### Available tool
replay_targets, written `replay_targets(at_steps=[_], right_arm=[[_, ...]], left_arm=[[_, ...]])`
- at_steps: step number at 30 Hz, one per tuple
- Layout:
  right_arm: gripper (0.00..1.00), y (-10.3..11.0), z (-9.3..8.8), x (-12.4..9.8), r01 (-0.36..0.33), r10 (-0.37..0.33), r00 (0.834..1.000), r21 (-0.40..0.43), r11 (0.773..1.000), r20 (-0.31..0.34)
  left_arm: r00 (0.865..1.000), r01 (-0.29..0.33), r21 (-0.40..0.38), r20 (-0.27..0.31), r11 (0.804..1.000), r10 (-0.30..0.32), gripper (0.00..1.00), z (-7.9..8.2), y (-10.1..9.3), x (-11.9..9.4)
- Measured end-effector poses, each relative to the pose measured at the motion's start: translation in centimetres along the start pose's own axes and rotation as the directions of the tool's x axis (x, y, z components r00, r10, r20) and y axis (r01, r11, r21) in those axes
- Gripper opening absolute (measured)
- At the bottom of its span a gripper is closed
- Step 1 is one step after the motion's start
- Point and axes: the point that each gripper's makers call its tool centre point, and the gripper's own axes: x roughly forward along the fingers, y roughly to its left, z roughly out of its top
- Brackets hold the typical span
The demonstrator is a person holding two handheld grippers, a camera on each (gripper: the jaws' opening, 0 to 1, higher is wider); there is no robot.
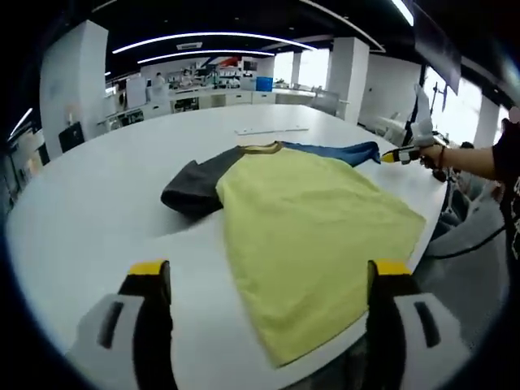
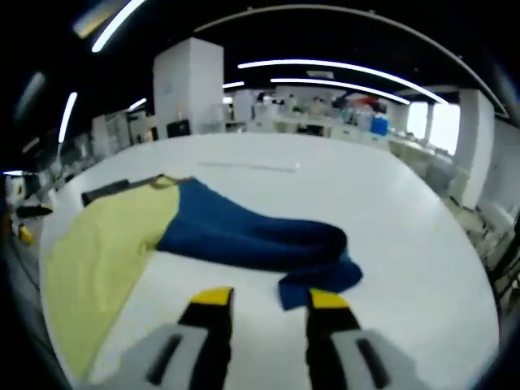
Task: Fold the garment on the visible template until the final outline fits inside the template.
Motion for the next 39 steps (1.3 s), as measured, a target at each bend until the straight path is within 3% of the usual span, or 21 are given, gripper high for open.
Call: replay_targets(at_steps=[4,8,24,39], right_arm=[[0.24,-0.2,-0.5,0.7,0.010,-0.010,1.000,0.030,0.999,-0.017],[0.20,-0.6,-1.2,1.0,0.027,-0.027,0.998,-0.005,1.000,-0.055],[0.00,-1.5,-1.2,0.9,0.088,-0.089,0.994,-0.029,0.996,-0.064],[0.00,-2.5,1.8,-3.5,0.139,-0.140,0.990,-0.032,0.990,-0.010]], left_arm=[[1.000,0.009,-0.006,-0.003,1.000,-0.009,0.96,0.1,-0.5,0.0],[1.000,0.004,-0.012,0.002,1.000,-0.004,0.95,0.2,-0.4,-0.1],[1.000,0.004,0.005,-0.006,1.000,-0.004,0.91,0.0,0.0,-0.3],[1.000,0.010,0.023,0.005,1.000,-0.010,0.91,0.5,-0.3,-0.1]])
